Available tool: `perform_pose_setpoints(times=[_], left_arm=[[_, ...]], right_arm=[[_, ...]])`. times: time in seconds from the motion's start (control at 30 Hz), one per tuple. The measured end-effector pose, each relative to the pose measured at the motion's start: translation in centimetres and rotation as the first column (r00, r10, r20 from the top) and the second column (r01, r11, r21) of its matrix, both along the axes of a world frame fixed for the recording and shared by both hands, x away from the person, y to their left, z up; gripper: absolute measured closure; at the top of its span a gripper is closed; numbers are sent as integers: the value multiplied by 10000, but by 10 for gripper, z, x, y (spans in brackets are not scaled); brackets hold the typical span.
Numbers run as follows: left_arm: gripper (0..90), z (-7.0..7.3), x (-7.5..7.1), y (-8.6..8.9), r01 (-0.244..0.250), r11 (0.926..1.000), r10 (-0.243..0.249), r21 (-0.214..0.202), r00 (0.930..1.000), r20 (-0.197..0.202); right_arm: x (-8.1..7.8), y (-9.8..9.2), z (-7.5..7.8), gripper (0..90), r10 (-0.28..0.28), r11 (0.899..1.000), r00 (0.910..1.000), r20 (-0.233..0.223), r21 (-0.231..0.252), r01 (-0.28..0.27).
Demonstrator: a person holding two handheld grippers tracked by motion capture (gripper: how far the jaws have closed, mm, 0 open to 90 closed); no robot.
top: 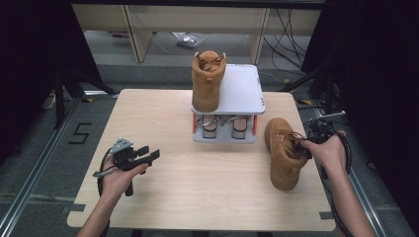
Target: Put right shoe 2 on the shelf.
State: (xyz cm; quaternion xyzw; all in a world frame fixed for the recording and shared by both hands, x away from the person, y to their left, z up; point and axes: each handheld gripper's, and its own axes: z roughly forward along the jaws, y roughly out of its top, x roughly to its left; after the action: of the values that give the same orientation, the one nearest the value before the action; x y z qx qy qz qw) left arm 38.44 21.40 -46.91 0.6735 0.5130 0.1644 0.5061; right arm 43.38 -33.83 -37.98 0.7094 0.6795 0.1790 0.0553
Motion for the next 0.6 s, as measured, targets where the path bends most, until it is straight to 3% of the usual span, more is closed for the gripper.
perform_pose_setpoints(times=[0.03, 0.2, 0.23, 0.3, 0.33, 0.4, 0.47, 0.53, 0.6], left_arm=[[463, 0, 0, 0, -1, 10000, 1, -6, 10000, -9], [465, -1, 1, -2, 71, 10000, -70, 21, 9999, -150], [465, -1, 1, -3, 62, 9999, -64, -117, 9998, -178], [461, -2, 1, -3, 111, 9997, -114, -231, 9998, -157], [459, -1, 0, -4, 16, 9999, -19, -136, 9997, -230], [456, -2, 0, -3, 35, 9998, -40, -211, 9997, -231], [455, -3, 0, -3, 31, 9998, -36, -189, 9997, -238], [454, -3, 0, -3, 38, 9999, -42, -159, 9997, -224], [454, -3, 0, -3, 36, 9999, -39, -125, 9998, -208]], right_arm=[[2, -3, -3, 678, 313, 9994, 9995, 18, -168, -312], [3, 0, -11, 721, 150, 9999, 9999, -76, -76, -150], [4, 0, -10, 730, 152, 9999, 9995, -285, -20, -153], [4, -1, -10, 744, 353, 9992, 9992, -177, -204, -356], [4, 2, -9, 749, 107, 9999, 9991, -402, -86, -111], [5, 1, -10, 759, 308, 9990, 9995, -43, -309, -309], [6, 1, -10, 768, 373, 9988, 9990, -228, -319, -380], [6, 4, -11, 781, -79, 10000, 9998, -155, -38, 79], [7, 1, -10, 787, 118, 9997, 9996, -254, -214, -123]])
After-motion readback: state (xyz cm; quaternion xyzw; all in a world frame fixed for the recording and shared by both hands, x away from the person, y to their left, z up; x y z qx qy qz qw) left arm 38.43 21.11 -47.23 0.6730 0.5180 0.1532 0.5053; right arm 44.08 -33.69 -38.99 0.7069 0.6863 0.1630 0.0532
